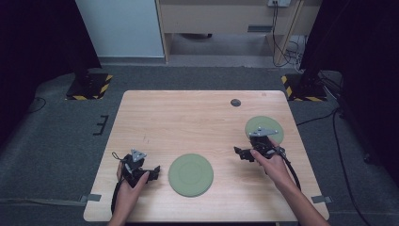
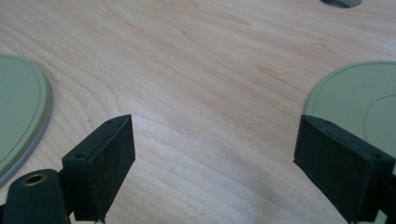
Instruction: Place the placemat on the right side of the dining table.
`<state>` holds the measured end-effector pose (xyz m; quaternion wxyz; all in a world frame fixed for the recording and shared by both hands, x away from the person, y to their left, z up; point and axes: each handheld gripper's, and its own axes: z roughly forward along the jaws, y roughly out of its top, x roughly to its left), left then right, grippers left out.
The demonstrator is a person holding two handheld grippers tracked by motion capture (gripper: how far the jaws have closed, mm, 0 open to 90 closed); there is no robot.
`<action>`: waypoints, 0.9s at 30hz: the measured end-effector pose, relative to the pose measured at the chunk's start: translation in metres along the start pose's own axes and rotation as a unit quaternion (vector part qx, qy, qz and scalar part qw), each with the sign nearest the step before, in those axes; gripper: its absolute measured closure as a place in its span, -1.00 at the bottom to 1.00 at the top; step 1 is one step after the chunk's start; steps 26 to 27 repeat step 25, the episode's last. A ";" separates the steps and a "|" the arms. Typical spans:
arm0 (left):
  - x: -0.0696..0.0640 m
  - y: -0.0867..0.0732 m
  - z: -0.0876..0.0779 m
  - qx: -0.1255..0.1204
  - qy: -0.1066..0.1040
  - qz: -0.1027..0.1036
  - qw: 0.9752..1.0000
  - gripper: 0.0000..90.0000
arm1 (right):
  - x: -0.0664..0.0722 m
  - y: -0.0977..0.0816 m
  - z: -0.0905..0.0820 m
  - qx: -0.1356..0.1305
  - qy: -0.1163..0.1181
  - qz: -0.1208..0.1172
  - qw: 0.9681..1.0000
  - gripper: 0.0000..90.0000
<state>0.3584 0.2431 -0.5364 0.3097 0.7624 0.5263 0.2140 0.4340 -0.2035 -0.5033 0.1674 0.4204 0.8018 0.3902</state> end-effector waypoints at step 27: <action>0.000 0.000 0.000 0.000 0.000 0.000 1.000 -1.00 | 0.042 -0.019 0.037 0.037 -0.010 -0.027 0.999 -0.87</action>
